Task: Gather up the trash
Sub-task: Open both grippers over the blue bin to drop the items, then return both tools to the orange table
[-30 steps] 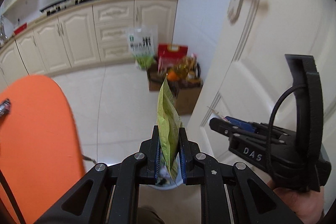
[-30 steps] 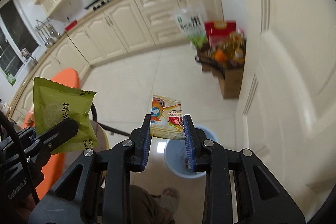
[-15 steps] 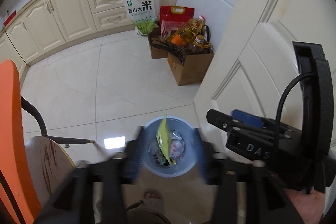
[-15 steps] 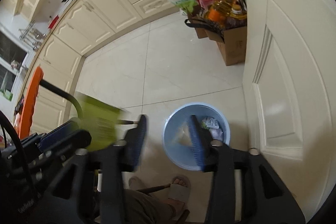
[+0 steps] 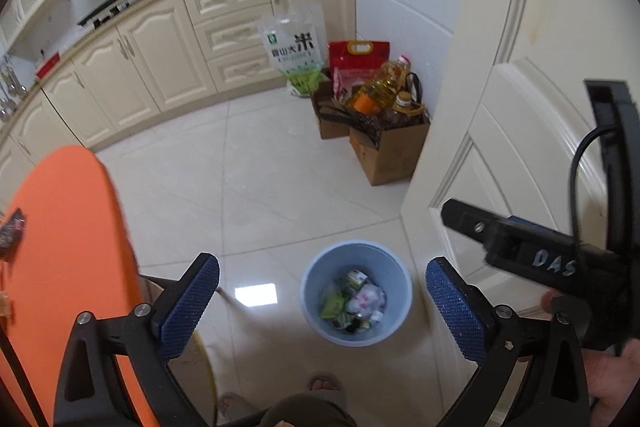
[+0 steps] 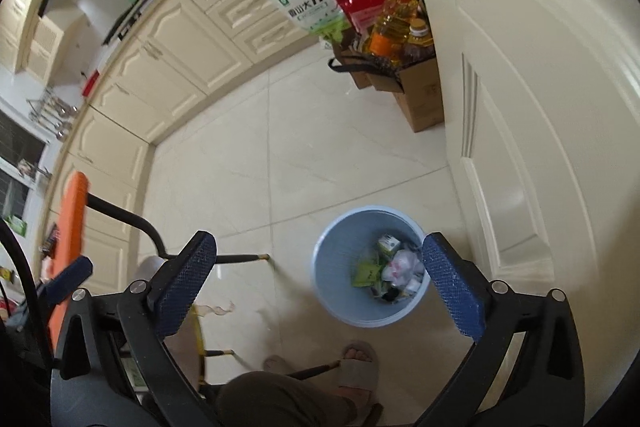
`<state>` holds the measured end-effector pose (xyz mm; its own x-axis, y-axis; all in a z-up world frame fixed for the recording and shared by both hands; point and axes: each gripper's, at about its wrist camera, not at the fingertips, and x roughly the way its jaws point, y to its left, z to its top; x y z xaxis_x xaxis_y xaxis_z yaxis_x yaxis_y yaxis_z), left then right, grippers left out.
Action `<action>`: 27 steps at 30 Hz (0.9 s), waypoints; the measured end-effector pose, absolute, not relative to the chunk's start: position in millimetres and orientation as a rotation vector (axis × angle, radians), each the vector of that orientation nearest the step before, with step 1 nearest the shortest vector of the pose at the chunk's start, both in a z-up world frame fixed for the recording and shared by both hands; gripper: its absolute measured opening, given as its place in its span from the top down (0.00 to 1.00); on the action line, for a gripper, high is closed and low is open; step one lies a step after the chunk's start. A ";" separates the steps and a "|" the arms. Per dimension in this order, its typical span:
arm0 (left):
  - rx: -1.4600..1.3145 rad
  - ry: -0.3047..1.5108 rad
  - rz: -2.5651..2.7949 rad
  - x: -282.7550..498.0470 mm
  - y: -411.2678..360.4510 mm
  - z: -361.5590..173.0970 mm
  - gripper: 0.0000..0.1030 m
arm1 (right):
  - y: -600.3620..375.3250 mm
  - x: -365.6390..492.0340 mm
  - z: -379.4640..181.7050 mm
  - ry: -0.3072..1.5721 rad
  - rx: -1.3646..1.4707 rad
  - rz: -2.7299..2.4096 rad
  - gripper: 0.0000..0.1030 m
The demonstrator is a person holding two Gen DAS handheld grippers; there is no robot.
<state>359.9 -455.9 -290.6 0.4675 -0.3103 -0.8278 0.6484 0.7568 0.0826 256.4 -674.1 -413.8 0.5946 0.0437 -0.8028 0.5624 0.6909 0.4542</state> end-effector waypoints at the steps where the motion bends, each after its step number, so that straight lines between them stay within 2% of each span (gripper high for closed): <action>1: 0.417 0.899 -0.607 354.6 -451.5 -287.2 0.01 | -672.9 255.3 -408.9 0.888 0.766 -0.337 0.00; 14: 0.299 0.756 -0.568 294.6 -346.2 -228.0 0.01 | -614.4 236.9 -299.4 0.727 0.657 -0.313 0.00; 27: 0.170 0.621 -0.423 232.0 -210.8 -182.8 0.01 | -500.0 246.9 -212.6 0.631 0.496 -0.198 0.00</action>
<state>232.0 -210.8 -182.8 0.7311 -0.3324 -0.5958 0.4328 0.9010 0.0283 246.9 -500.0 -212.6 0.7934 -0.0280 -0.6080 0.3239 0.8652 0.3828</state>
